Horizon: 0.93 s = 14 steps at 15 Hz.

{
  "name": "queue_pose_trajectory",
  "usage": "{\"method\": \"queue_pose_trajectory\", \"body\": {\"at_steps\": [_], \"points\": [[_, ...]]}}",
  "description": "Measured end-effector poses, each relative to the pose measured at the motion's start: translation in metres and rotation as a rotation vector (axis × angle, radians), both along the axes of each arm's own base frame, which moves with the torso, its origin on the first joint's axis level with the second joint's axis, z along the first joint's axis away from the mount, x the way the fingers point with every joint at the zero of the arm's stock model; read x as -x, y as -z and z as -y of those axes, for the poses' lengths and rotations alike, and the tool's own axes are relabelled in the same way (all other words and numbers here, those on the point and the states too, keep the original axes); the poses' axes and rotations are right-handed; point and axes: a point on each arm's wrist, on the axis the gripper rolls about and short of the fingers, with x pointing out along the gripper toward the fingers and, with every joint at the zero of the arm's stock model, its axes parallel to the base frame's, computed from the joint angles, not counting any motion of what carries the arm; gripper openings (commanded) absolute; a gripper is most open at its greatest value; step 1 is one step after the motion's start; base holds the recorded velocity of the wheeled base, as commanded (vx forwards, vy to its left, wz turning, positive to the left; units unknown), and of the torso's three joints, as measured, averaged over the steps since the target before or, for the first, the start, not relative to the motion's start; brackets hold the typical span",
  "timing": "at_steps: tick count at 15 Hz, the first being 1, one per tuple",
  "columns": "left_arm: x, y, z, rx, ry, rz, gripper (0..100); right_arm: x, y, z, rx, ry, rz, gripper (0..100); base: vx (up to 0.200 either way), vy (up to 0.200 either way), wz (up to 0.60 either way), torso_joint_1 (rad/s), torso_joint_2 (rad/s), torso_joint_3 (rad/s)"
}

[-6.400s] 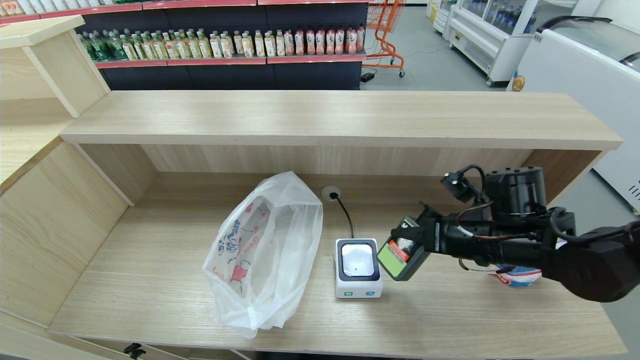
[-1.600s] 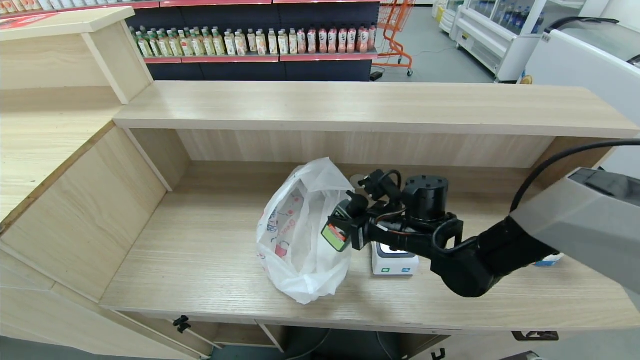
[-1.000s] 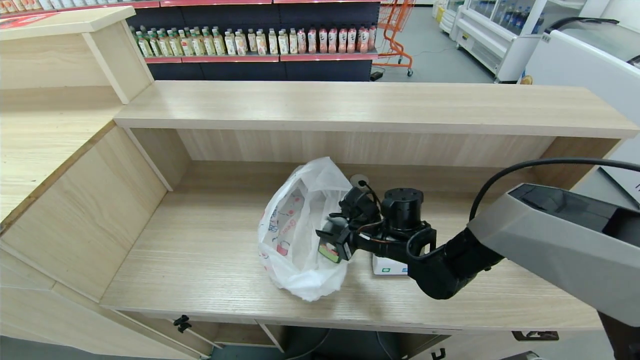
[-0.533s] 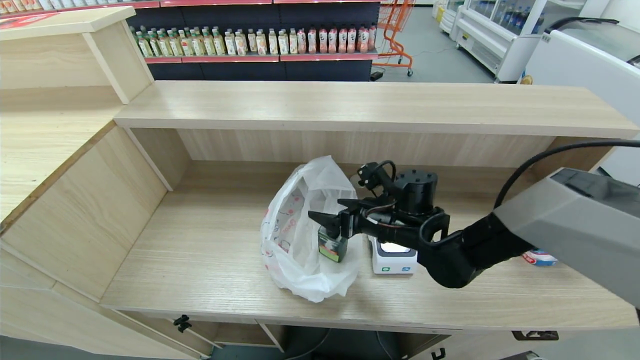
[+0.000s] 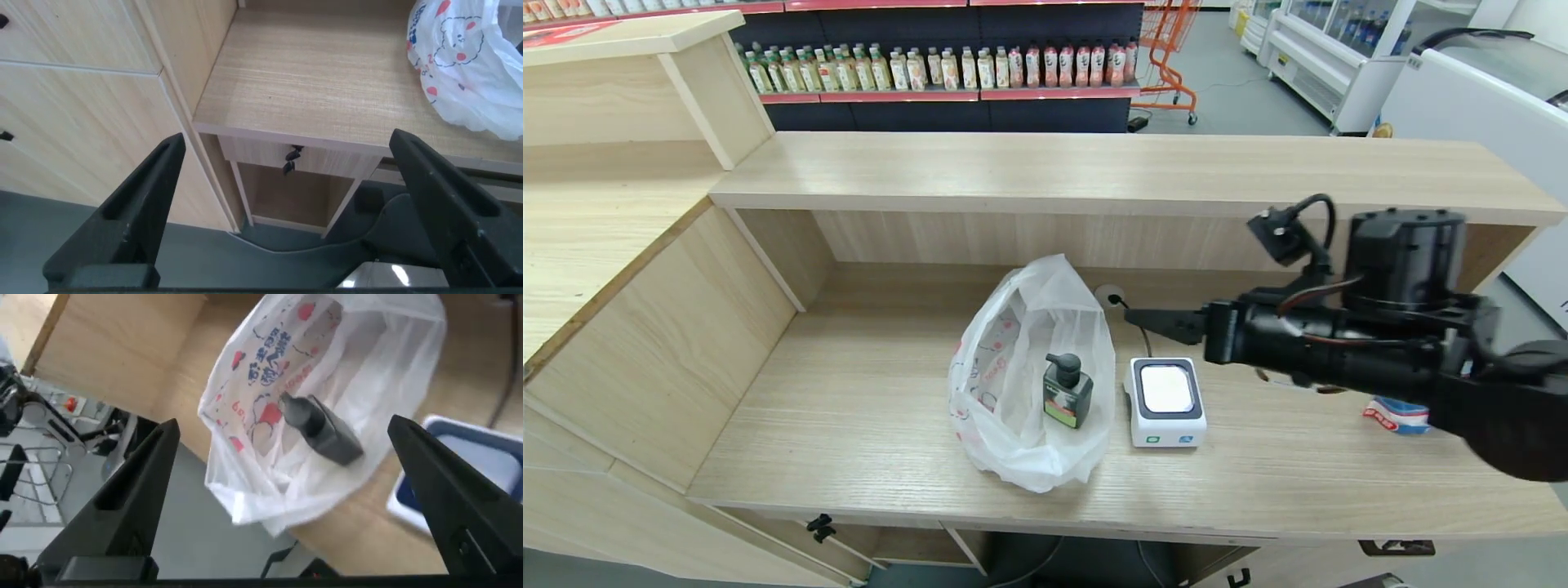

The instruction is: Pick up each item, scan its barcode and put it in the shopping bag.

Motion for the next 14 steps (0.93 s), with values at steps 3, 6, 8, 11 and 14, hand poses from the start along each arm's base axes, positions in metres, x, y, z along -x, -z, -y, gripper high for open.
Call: {"method": "queue_pose_trajectory", "body": {"at_steps": [3,6,8,11,14], "points": [[0.000,0.000,0.000,0.000,-0.001,0.000,100,0.050,-0.007,0.054,0.054,0.148,-0.067,100,0.000,0.000,0.00,0.000,0.00,0.000],[0.000,0.000,0.000,0.000,0.000,0.000,100,0.073,0.000,0.081,0.064,0.239,-0.081,100,0.000,0.000,0.00,0.000,0.00,0.000],[0.000,0.000,0.000,0.000,0.000,0.000,100,0.078,0.000,0.085,0.061,0.253,-0.074,100,0.000,0.000,0.00,0.000,0.00,0.000],[0.000,0.000,0.000,0.001,0.000,0.000,100,0.080,-0.001,0.087,0.059,0.258,-0.067,100,0.000,0.000,0.00,0.000,0.00,0.000],[0.000,0.000,0.000,-0.001,0.001,0.000,100,0.081,-0.001,0.087,0.059,0.259,-0.067,100,-0.200,0.000,0.00,0.012,0.00,0.004]]}}
